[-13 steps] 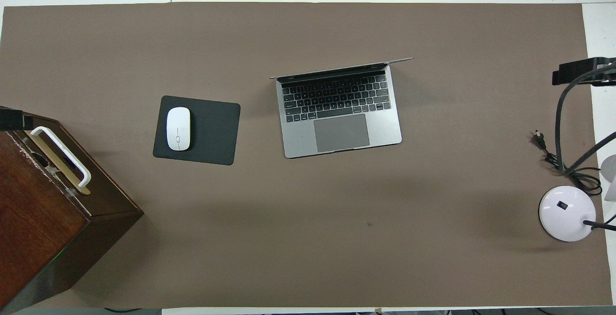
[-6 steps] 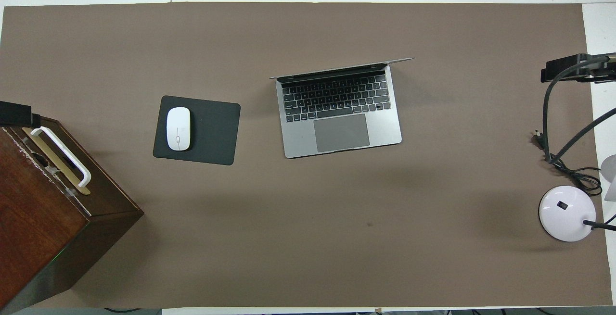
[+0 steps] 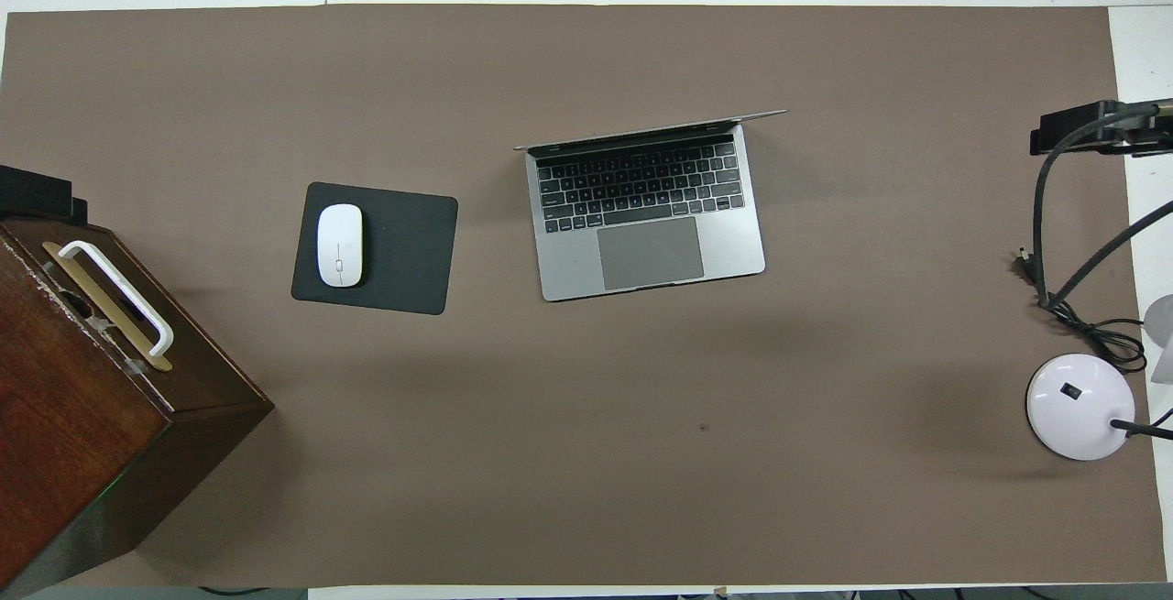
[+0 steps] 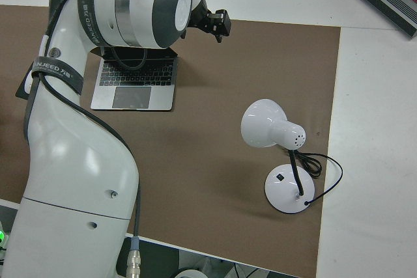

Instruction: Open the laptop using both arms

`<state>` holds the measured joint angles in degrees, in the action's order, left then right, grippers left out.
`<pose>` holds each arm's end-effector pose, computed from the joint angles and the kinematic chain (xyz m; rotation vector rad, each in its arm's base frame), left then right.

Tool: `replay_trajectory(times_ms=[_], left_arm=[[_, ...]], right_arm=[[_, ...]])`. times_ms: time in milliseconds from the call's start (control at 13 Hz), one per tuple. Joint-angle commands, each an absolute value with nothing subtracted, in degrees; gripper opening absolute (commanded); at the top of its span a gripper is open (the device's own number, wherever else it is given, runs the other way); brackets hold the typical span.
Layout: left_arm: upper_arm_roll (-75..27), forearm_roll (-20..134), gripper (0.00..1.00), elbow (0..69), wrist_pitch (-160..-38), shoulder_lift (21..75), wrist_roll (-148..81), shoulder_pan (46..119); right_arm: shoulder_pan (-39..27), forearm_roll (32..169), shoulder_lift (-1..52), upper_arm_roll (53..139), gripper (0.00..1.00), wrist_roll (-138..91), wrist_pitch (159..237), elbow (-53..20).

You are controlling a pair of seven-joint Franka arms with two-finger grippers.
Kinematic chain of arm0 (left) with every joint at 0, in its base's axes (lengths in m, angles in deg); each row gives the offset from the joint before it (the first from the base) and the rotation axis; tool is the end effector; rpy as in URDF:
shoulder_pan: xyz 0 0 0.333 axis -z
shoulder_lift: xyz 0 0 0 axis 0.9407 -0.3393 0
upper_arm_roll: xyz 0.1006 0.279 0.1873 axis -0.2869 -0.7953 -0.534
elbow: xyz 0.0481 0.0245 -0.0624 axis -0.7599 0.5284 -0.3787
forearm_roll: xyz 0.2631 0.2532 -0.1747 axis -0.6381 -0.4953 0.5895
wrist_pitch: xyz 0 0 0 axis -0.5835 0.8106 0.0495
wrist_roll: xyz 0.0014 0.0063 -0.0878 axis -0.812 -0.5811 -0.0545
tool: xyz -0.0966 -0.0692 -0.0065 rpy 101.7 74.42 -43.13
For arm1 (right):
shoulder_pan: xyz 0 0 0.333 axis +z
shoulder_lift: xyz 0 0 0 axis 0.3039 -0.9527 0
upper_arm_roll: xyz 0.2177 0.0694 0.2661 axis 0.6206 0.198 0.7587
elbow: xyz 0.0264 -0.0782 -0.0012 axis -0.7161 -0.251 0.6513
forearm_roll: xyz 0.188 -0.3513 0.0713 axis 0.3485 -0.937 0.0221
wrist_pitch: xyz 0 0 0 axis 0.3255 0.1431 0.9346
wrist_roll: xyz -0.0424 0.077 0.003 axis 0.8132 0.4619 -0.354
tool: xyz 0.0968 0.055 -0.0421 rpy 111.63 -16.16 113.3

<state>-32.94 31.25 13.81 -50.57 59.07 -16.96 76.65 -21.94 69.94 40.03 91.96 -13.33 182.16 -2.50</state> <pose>0.5596 -0.0002 0.6720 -3.1389 0.0355 -0.0712 0.5918 -0.0115 0.6621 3.1251 -0.0802 0.2959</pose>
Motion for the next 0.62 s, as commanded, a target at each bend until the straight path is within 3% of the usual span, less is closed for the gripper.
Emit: replay_trajectory(times_ms=[0, 540], left_arm=[[-33.82, 30.50, 1.00, 13.34, -49.29, 58.16, -17.59, 77.46], [-34.25, 30.59, 1.00, 15.90, -48.68, 58.86, -17.67, 78.16]], right_arm=[[-22.44, 70.06, 39.33, 92.20, 0.93, -14.44, 182.21, -0.97], [-22.00, 70.06, 39.24, 91.76, 0.93, -14.35, 181.94, -0.97]])
